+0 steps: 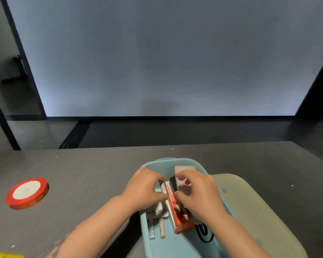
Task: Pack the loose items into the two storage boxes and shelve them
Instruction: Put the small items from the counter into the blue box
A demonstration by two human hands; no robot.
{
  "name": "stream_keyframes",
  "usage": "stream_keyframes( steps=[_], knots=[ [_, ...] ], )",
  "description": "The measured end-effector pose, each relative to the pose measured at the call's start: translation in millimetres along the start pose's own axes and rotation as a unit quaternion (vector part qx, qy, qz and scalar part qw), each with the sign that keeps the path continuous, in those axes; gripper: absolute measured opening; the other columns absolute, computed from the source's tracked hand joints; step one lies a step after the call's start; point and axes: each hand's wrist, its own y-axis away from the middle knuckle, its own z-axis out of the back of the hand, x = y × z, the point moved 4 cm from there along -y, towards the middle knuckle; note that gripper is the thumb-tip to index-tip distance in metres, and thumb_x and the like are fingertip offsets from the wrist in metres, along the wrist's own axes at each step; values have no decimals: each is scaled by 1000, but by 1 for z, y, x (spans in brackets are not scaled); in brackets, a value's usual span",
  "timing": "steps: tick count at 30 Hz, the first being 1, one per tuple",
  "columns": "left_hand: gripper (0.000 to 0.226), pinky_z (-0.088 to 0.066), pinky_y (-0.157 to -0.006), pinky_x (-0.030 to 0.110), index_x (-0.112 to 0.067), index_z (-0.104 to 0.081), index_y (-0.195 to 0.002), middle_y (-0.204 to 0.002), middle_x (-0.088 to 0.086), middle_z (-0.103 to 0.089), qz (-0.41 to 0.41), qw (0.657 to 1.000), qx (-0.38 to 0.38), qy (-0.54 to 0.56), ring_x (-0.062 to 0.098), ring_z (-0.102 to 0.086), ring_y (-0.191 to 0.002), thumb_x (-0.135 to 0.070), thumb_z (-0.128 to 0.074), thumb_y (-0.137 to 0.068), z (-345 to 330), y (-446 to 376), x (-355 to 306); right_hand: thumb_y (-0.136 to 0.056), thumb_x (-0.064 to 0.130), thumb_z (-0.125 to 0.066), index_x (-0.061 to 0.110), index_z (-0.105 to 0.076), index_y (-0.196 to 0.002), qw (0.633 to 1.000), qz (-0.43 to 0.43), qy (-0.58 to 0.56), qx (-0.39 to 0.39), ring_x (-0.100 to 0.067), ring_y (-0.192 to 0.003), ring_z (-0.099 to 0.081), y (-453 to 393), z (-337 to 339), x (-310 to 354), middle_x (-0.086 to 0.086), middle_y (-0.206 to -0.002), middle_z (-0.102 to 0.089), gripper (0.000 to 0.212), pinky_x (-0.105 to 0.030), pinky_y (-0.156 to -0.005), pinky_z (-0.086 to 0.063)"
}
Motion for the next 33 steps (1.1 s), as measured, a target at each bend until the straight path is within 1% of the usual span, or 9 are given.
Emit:
stream_keyframes(
  steps=[3,7,10,14,18,22,27,30,33],
  knots=[
    [52,-28,-99,28,-31,-60,-120,-114,-10,-64,-3,996,59,-63,17,-52,-110,-54,-65,-74,-14,-21,3,-77,29,-66,40,-61,-106,999,-29,-32,-29,-1,-92,-53,7,-1,-7,24,-99,-60,31,-7,-83,-24],
    [51,-30,-94,31,-30,-61,-117,-112,-8,-65,-15,992,66,-106,17,-53,-110,-56,-67,-73,-24,-37,9,-78,31,-66,42,-58,-110,999,-32,-32,-16,-2,-98,-51,9,-6,-11,27,-105,-59,34,-8,-82,-23],
    [55,-28,-96,29,-32,-56,-125,-125,-12,-60,-4,997,34,-68,13,-49,-118,-54,-66,-75,-22,-38,13,-77,30,-67,40,-60,-106,999,-27,-38,-18,-3,-95,-52,7,-4,-14,25,-102,-60,31,-8,-82,-24],
    [44,-28,-93,25,-35,-60,-117,-117,-18,-62,34,996,-71,44,6,-51,-107,-55,-65,-77,3,-14,18,-77,31,-68,38,-61,-105,999,-29,-40,-11,-6,-94,-56,2,-3,-8,21,-100,-62,30,-14,-80,-24],
    [30,-30,-88,24,-38,-64,-107,-97,-28,-58,107,966,-183,147,-8,-48,-91,-46,-68,-79,33,55,35,-75,30,-75,33,-65,-107,999,-2,-52,-8,-6,-95,-57,-2,0,29,19,-100,-63,34,-27,-92,-36],
    [21,-39,-91,30,-33,-68,-101,-87,-30,-56,228,928,-224,192,-7,-52,-90,-35,-72,-80,34,166,72,-70,19,-81,27,-67,-102,993,55,-100,8,-9,-80,-60,6,-11,94,16,-93,-65,36,-42,-85,-48],
    [18,-46,-91,37,-39,-66,-88,-90,-24,-66,377,870,-252,193,-2,-59,-91,-28,-75,-78,27,308,134,-65,19,-83,30,-68,-97,979,132,-143,52,-4,-74,-59,39,-61,186,21,-86,-63,38,-37,-79,-47],
    [27,-50,-86,38,-41,-66,-81,-87,-27,-66,428,826,-307,202,-5,-61,-85,-16,-77,-76,35,369,163,-67,26,-82,31,-68,-101,966,155,-159,136,-5,-84,-60,65,-118,223,22,-91,-62,38,-33,-85,-42],
    [28,-49,-88,38,-42,-66,-84,-87,-24,-66,451,817,-313,176,-8,-59,-88,-17,-75,-77,45,399,189,-72,43,-73,35,-58,-118,950,170,-137,225,-6,-114,-50,81,-177,258,21,-114,-57,48,-26,-92,-34]
  ],
)
